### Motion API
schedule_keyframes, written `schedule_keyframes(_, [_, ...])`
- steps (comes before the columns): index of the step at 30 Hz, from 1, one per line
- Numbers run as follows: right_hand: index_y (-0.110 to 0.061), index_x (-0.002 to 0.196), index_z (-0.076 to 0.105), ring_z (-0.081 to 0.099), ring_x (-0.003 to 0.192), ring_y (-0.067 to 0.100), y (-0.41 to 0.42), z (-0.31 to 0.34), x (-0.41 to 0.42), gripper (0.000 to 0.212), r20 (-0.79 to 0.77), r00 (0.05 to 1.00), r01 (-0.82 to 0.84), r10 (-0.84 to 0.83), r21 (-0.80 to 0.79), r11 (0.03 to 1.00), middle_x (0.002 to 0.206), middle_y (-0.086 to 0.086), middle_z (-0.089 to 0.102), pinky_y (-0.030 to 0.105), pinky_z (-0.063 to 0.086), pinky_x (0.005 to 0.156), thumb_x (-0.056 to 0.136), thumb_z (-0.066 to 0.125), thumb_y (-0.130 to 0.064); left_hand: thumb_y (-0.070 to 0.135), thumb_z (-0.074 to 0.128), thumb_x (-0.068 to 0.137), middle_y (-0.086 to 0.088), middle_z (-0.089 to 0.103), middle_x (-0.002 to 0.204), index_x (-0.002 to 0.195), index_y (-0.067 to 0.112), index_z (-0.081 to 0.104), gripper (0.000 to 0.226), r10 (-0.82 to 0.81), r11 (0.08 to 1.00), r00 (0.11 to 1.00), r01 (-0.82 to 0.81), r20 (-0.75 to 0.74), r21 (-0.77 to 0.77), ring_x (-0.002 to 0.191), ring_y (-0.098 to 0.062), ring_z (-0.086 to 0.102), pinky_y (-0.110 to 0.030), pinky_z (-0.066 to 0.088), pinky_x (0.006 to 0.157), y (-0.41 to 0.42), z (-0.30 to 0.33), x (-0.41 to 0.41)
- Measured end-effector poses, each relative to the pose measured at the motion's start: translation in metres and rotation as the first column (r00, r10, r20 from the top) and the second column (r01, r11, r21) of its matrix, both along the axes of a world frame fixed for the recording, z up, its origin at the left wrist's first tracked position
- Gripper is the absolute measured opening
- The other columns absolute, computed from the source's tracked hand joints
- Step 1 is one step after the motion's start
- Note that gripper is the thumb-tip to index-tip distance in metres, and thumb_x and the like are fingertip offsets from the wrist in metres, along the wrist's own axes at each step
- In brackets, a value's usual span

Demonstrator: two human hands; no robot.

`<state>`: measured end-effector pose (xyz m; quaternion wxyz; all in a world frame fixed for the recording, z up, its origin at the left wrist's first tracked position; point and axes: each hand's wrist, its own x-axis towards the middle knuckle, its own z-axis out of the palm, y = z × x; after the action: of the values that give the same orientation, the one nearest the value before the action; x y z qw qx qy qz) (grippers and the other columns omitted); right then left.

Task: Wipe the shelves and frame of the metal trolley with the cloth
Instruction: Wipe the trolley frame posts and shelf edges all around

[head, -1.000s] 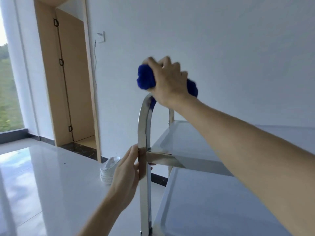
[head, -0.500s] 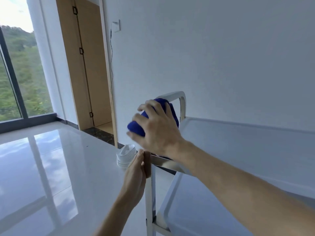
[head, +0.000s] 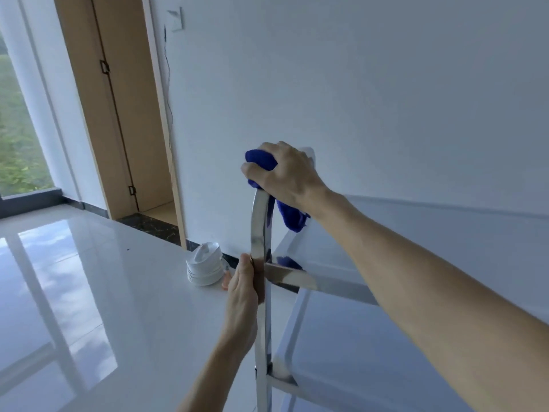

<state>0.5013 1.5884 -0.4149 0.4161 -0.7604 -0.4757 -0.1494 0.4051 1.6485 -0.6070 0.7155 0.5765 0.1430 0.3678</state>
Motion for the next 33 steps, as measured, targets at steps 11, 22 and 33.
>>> schedule_keyframes(11, [-0.019, 0.104, 0.071, 0.059, 0.097, 0.006, -0.088, -0.007, -0.025, 0.017, 0.113, 0.993, 0.015, -0.045, 0.248, 0.969, 0.105, -0.005, 0.068, 0.012, 0.043, 0.088, 0.093, 0.068, -0.031, 0.047, 0.029, 0.106, 0.018, 0.058, 0.054, 0.062, 0.037, 0.073, 0.063, -0.035, 0.999, 0.999, 0.035, -0.006, 0.024, 0.047, 0.004, 0.045, -0.011, 0.038, 0.048, -0.002, 0.015, 0.016])
schedule_keyframes(22, [-0.02, 0.142, 0.034, 0.063, 0.094, 0.032, -0.108, -0.111, -0.045, 0.077, 0.533, 0.779, 0.573, -0.332, -0.387, 0.723, 0.106, 0.007, 0.067, 0.042, 0.043, 0.081, 0.085, 0.061, -0.062, 0.052, 0.025, 0.104, -0.001, 0.073, 0.082, 0.098, 0.021, 0.07, 0.055, -0.157, 0.968, 0.984, 0.171, -0.085, 0.186, 0.068, -0.016, 0.058, -0.036, 0.044, 0.073, 0.01, 0.043, 0.015])
schedule_keyframes(33, [-0.027, 0.115, 0.068, 0.059, 0.08, 0.029, -0.139, -0.116, -0.048, 0.062, 0.696, 0.535, 0.691, -0.48, -0.034, 0.722, 0.095, 0.003, 0.065, 0.042, 0.047, 0.07, 0.075, 0.066, -0.074, 0.036, 0.046, 0.102, 0.004, 0.059, 0.094, 0.131, 0.032, 0.04, 0.03, 0.003, 0.883, 0.998, 0.025, -0.059, 0.468, 0.079, -0.009, 0.062, -0.031, 0.049, 0.068, -0.009, 0.125, 0.029])
